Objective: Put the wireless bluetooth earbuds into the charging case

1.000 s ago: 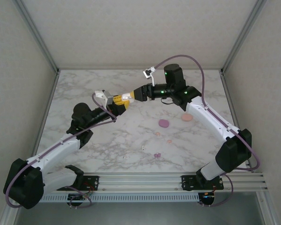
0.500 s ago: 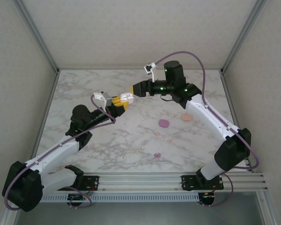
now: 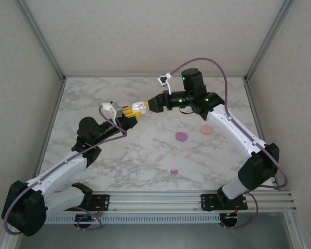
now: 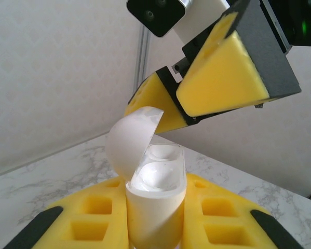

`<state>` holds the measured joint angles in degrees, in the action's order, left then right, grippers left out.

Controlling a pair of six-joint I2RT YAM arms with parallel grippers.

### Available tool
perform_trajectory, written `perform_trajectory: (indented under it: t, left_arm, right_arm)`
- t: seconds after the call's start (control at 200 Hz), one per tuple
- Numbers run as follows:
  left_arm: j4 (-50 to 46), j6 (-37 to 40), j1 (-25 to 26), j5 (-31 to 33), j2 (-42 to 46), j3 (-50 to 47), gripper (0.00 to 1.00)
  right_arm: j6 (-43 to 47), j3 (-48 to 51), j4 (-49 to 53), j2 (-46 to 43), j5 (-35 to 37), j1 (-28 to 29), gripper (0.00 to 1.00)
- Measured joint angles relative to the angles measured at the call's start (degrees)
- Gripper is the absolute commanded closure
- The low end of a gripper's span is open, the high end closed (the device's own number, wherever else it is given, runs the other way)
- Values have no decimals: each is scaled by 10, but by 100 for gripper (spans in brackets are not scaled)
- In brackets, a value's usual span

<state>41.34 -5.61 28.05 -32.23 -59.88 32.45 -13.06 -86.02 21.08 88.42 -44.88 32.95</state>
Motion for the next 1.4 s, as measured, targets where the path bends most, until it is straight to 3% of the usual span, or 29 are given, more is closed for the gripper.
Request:
perform_trajectory:
  t: [0.466, 0.706, 0.796, 0.901, 1.096, 1.216, 1.397]
  left_arm:
    - [-1, 0, 0, -10, 3, 0, 94]
    - [-23, 16, 0, 1, 12, 0, 93]
    - [-29, 31, 0, 23, 18, -3, 93]
    - [-31, 42, 0, 55, 30, -20, 94]
    - [-42, 43, 0, 114, 62, -58, 93]
    - [-55, 43, 0, 151, 98, -71, 93]
    - [-83, 45, 0, 203, 154, -73, 91]
  right_arm:
    - [11, -42, 26, 32, 61, 2, 29]
    - [11, -42, 21, 30, 59, 2, 26]
    - [9, -36, 22, 16, 77, 2, 26]
    - [4, -10, 26, -27, 123, -6, 42]
    - [6, 11, 107, -45, 214, -49, 55]
    - [17, 28, 169, 13, 219, -38, 52]
    - [9, 111, 222, 82, 228, 34, 52]
